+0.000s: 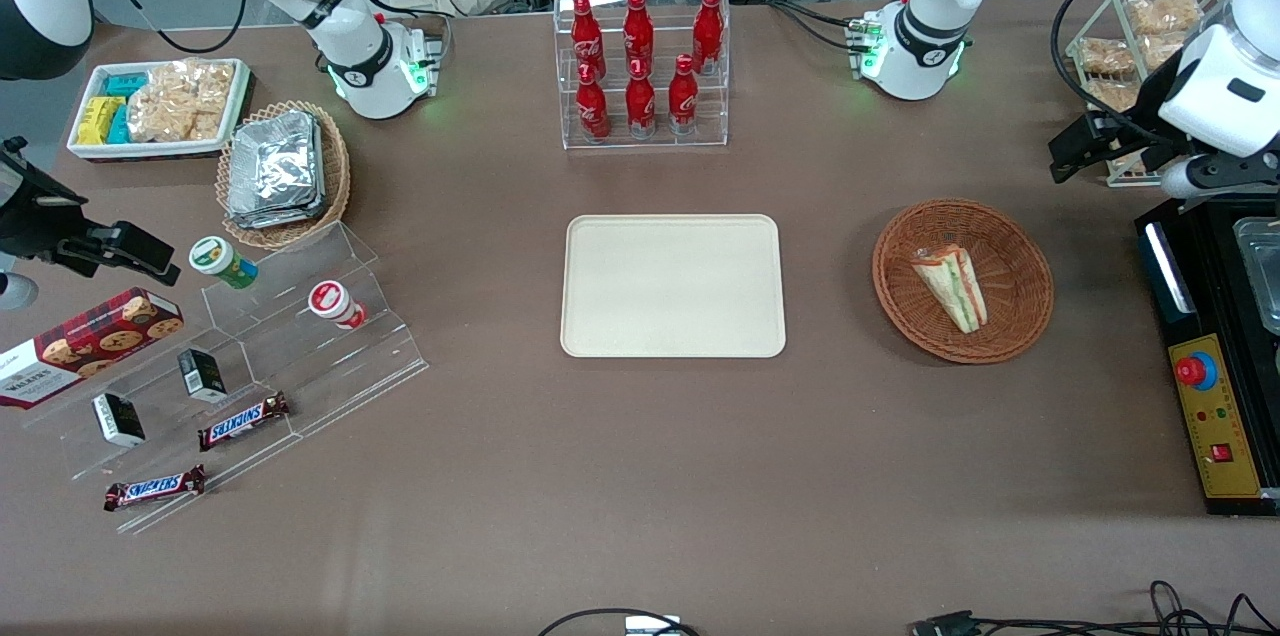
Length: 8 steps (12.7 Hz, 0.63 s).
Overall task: Place sandwich from basket to tray
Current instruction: 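Move the left gripper toward the wicker basket holding the sandwich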
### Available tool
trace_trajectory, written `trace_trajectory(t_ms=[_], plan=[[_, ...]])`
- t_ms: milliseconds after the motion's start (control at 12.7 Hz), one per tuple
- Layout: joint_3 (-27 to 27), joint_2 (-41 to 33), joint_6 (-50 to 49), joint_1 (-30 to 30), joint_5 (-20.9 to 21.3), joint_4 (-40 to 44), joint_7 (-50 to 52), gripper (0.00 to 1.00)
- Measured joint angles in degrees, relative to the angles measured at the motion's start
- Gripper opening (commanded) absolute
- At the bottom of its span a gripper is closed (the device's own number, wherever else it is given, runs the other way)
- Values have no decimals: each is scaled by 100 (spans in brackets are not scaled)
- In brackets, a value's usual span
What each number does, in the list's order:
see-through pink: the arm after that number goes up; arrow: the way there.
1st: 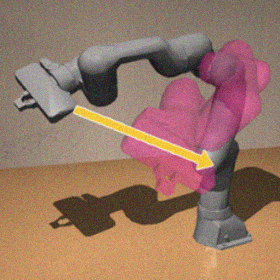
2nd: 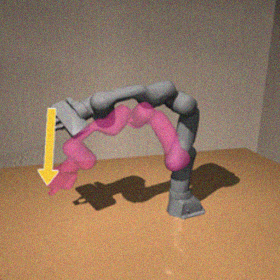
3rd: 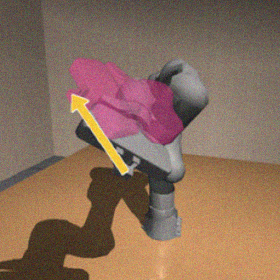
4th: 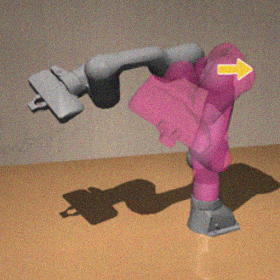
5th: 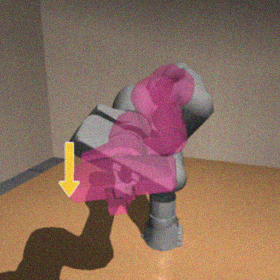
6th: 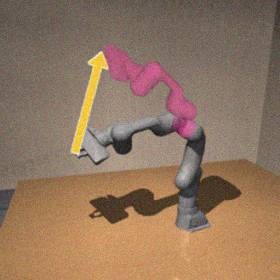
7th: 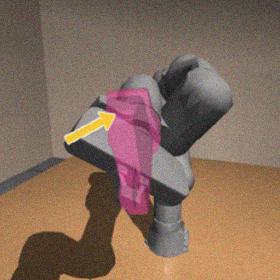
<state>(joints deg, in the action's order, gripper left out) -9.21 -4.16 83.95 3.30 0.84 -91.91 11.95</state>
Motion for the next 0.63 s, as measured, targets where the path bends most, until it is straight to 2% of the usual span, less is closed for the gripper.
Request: trace_trajectory(t_ms=[630], plan=[[89, 22, -400, -17, 0, 24, 5, 100]])
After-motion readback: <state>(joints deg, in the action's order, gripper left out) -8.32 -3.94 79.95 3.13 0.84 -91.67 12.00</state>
